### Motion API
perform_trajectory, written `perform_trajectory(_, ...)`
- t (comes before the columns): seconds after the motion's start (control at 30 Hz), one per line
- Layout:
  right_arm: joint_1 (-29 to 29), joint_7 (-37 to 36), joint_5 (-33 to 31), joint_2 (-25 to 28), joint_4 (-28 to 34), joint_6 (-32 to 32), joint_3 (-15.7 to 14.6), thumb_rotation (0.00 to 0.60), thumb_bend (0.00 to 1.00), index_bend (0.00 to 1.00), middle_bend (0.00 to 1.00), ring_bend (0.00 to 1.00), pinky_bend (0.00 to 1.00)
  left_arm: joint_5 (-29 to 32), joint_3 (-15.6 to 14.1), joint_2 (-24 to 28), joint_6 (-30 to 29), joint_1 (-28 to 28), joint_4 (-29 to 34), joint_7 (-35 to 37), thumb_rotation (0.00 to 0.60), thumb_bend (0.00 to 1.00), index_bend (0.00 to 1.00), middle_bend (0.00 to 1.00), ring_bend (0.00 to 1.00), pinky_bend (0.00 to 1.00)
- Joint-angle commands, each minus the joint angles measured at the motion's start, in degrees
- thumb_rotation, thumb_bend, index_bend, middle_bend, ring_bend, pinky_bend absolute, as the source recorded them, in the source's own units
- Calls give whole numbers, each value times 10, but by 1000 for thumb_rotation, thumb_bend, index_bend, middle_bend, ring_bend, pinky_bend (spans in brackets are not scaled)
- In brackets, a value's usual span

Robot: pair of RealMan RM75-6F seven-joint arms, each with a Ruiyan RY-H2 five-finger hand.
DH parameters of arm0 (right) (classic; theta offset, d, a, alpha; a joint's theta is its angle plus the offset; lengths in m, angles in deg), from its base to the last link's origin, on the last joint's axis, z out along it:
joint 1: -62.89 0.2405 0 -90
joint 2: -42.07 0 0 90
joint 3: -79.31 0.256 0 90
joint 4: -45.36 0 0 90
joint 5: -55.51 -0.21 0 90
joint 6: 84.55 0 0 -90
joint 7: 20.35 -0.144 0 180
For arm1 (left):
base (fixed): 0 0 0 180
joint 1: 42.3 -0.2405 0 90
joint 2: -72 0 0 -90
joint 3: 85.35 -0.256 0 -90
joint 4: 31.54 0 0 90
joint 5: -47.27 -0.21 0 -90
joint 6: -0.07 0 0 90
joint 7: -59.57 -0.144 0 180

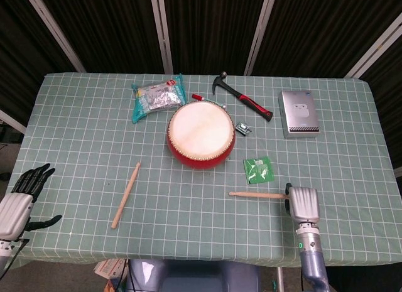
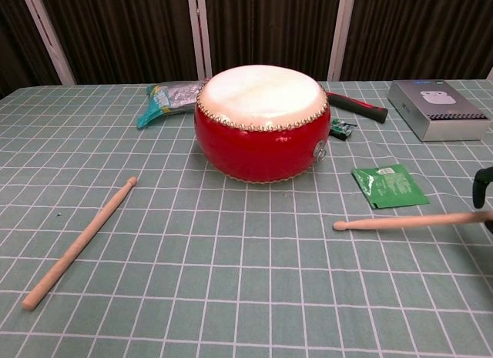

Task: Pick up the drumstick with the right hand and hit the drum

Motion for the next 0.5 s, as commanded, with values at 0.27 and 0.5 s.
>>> perform_trajectory(0.27, -30, 25, 58, 76, 69, 50, -22, 600, 434, 4, 752, 865, 861, -2, 1, -4, -6, -3, -3, -6, 600, 0, 0, 0, 0, 0)
perform_trajectory(0.5, -70, -43, 140, 158, 111, 101, -45, 600, 424, 0, 399, 487, 513, -5, 1, -5, -10, -4, -6, -7, 600, 0, 0, 0, 0, 0)
